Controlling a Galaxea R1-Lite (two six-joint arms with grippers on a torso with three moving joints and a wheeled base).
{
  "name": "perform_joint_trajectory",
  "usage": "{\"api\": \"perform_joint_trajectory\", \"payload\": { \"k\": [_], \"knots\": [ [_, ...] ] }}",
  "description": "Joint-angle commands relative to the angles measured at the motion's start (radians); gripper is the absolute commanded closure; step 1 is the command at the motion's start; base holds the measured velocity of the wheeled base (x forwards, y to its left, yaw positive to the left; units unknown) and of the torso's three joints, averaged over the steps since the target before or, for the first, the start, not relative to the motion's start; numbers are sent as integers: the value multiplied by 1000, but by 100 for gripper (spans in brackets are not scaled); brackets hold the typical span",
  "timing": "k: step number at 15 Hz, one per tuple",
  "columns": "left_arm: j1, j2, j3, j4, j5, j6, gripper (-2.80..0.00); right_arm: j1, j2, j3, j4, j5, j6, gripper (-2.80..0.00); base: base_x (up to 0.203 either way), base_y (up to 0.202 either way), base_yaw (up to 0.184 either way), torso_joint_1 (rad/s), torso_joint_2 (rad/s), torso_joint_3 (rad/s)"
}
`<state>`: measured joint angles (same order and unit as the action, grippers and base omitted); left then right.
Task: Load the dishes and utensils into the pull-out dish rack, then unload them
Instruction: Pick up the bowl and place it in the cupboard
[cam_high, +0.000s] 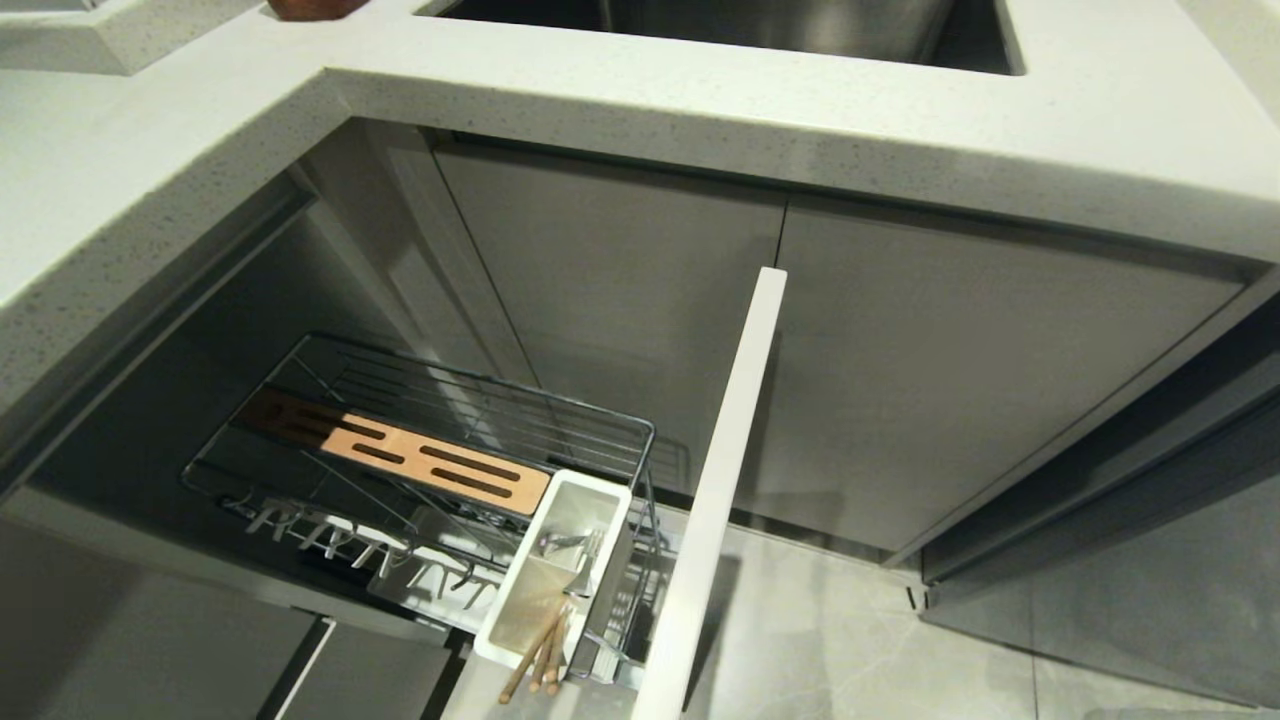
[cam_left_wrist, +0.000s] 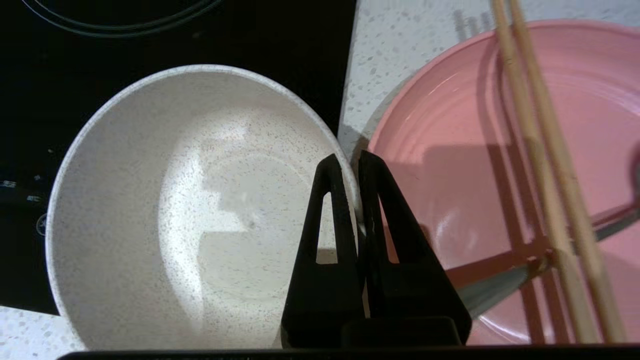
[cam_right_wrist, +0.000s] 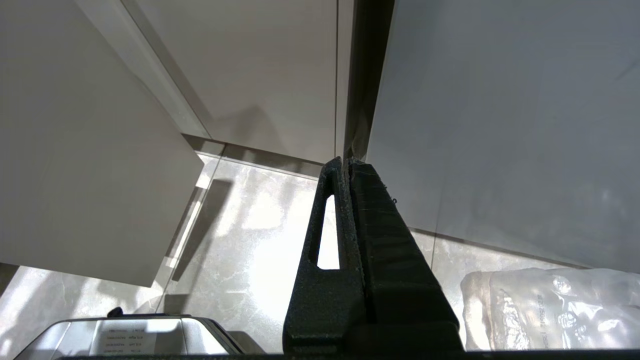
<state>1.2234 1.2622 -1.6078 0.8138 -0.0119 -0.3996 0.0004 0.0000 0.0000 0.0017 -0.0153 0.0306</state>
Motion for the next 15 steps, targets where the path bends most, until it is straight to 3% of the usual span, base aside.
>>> {"api": "perform_joint_trajectory", "payload": {
  "k": [1, 4, 7, 12, 15],
  "knots": [
    [0, -25, -21, 3, 1, -1, 0, 1, 0, 3, 0, 0, 0, 0, 0, 0, 0, 0, 0, 0],
    [-23, -72, -74, 4, -4, 0, 0, 1, 0, 3, 0, 0, 1, 0, 0, 0, 0, 0, 0, 0],
    [-169, -114, -103, 4, -11, -10, 0, 1, 0, 2, 0, 0, 0, 0, 0, 0, 0, 0, 0, 0],
    [-649, -166, -166, -6, -12, -154, 0, 1, 0, 3, 0, 0, 0, 0, 0, 0, 0, 0, 0, 0],
    [-921, -185, -186, -72, -13, -266, 0, 1, 0, 3, 0, 0, 0, 0, 0, 0, 0, 0, 0, 0]
  ]
}}
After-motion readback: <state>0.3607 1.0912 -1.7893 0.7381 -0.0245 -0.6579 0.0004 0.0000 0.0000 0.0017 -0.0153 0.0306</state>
